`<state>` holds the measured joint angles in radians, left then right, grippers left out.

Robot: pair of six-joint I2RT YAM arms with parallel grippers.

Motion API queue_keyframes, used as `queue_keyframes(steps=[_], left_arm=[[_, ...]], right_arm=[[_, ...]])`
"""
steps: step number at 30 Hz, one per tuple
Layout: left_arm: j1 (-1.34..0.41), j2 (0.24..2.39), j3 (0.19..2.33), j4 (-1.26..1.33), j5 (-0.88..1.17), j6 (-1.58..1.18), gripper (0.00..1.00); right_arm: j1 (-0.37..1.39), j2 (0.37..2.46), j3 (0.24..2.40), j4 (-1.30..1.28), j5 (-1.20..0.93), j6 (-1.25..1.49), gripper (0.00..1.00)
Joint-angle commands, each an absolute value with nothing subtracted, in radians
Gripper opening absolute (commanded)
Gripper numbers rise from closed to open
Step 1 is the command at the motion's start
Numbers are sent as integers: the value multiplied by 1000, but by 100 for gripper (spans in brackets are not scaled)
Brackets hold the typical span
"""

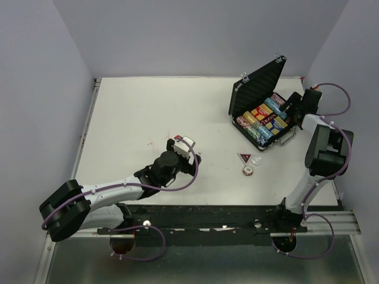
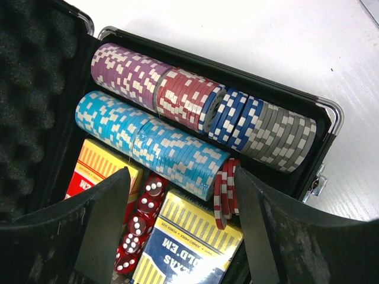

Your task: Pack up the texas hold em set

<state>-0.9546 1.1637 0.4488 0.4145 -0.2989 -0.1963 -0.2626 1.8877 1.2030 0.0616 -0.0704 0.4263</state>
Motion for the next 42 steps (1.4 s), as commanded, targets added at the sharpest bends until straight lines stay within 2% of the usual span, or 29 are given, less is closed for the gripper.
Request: queue_keyframes(steps=[1,18,32,42], left_arm=[[-953,1167,472,408,-293,-207,99],[-953,1166,471,408,-295,-207,99],[-953,1163,469,408,-295,-206,99],[-953,1158,469,407,-296,-206,99]], right_arm=[[-227,1858,1170,60,-129,462,77],[-226,1773,1124,78,-22,437,79],[-229,1744,1118,2,189,456,87],[-233,1793,1149,-55,170,453,87]])
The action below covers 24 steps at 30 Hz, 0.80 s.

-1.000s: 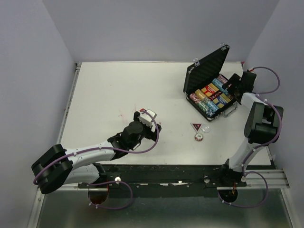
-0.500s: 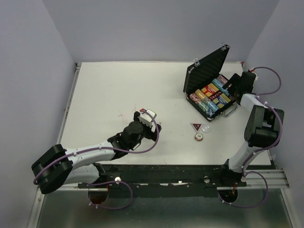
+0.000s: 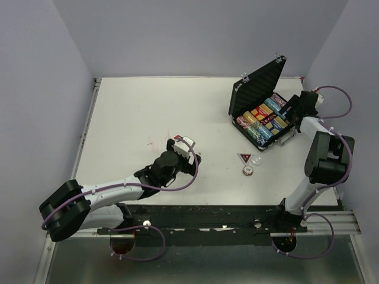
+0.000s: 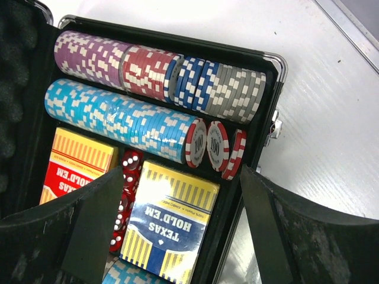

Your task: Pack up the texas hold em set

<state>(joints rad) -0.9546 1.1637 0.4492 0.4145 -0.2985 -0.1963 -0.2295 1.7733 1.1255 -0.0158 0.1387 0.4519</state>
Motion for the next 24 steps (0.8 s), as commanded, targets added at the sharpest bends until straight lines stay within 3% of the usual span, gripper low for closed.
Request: queue_keyframes(steps=[1,24], left_arm=[[-953,1157,469,407,-296,-207,99],[-953,1158,466,407,-298,-204,99]], right_arm=[[-236,1796,1149,-52,169,451,87],[-242,1882,1198,20,91,416,87]])
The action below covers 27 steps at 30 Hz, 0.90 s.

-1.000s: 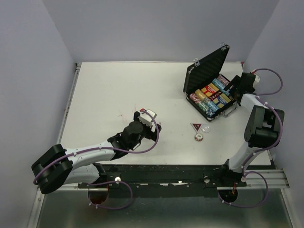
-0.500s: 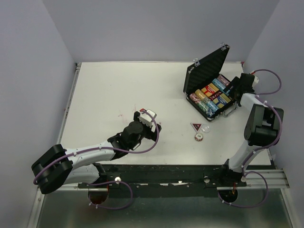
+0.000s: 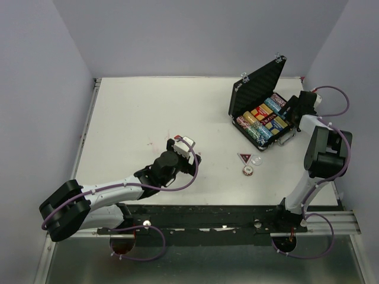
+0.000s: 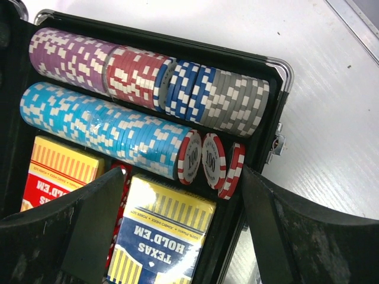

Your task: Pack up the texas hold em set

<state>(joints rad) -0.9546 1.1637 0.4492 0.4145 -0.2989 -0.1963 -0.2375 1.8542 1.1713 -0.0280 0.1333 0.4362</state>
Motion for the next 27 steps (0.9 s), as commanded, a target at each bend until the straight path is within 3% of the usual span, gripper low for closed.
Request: queue_keyframes(steps=[1,23,27], left_arm=[[-953,1158,466,407,-298,-206,99],[-953,1163,469,408,-299,-204,99],[-953,1164,468,408,-301,-204,99]], right_arm=[[-242,1884,1200,23,84,413,87],[-242,1962,1247,18,6,394,87],[-242,1956,1238,51,-90,411,87]])
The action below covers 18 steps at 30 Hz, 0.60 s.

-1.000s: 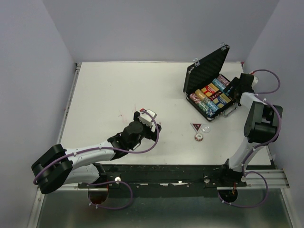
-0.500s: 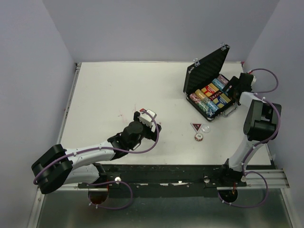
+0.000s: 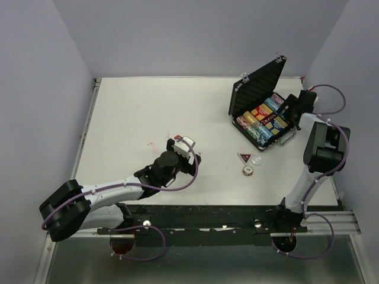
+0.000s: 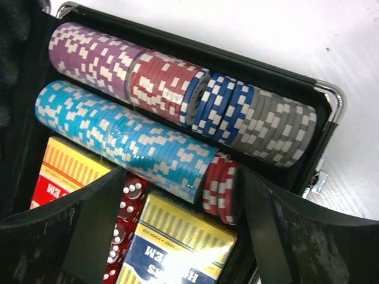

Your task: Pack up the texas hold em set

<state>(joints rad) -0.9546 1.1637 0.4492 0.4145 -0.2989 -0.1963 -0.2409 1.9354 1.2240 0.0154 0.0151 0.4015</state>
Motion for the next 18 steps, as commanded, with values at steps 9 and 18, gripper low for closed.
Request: queue_keyframes(steps=[9,18], left_arm=[[-953,1169,471,408,-299,-204,99],[-953,1175,477,407,-296,-204,99]], right_arm=[[-242,1945,1233,69,-103,426,86],[-241,1913,1233,61,-75,443,86]])
